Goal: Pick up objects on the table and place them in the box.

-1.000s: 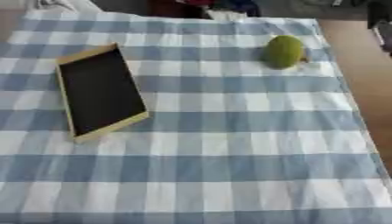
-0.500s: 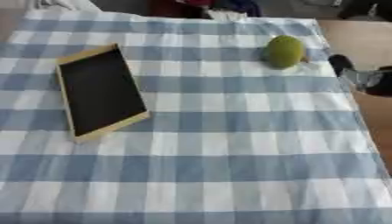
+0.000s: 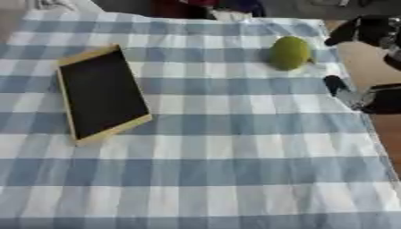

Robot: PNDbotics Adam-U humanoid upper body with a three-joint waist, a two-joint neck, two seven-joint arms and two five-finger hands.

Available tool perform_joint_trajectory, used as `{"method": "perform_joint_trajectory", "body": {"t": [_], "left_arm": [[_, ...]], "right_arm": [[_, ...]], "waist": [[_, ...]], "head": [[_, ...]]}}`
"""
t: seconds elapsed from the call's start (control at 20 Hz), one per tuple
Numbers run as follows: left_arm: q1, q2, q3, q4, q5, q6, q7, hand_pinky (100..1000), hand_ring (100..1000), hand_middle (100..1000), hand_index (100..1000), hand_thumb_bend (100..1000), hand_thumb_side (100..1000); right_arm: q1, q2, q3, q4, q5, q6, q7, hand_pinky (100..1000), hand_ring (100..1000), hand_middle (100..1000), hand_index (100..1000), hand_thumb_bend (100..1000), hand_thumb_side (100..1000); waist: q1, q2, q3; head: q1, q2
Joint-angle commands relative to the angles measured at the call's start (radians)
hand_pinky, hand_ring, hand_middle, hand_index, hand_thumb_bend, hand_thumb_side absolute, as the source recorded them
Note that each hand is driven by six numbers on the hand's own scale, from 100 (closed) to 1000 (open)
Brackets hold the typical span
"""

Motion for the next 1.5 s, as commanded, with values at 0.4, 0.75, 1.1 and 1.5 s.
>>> {"method": "perform_joint_trajectory", "body": {"t": [0.4, 0.75, 1.1, 1.5], "left_arm": [[-0.005, 0.033, 0.004, -0.018, 0.003, 0.0, -0.006, 702, 571, 765, 876, 166, 445], [-0.006, 0.031, 0.001, -0.018, 0.006, -0.001, -0.01, 702, 571, 765, 876, 165, 444], [-0.01, 0.028, -0.005, -0.018, 0.013, 0.001, -0.019, 702, 569, 765, 876, 161, 448], [-0.017, 0.025, -0.008, -0.018, 0.019, -0.002, -0.026, 702, 567, 766, 875, 157, 449]], "right_arm": [[-0.029, -0.047, -0.01, -0.015, -0.007, 0.009, 0.005, 805, 795, 795, 827, 190, 520], [-0.139, -0.088, 0.024, 0.032, -0.036, 0.039, 0.038, 811, 805, 809, 835, 215, 529], [-0.32, -0.067, 0.091, 0.265, 0.015, -0.009, 0.146, 838, 855, 863, 884, 281, 593], [-0.522, 0.023, 0.143, 0.614, 0.019, -0.121, 0.246, 845, 847, 850, 904, 390, 476]], "waist": [[0.001, -0.016, 0.004], [0.003, -0.016, 0.017], [0.003, -0.012, 0.037], [0.007, 0.002, 0.051]], "head": [[-0.004, -0.005], [-0.019, -0.006], [-0.04, -0.007], [-0.048, -0.014]]}}
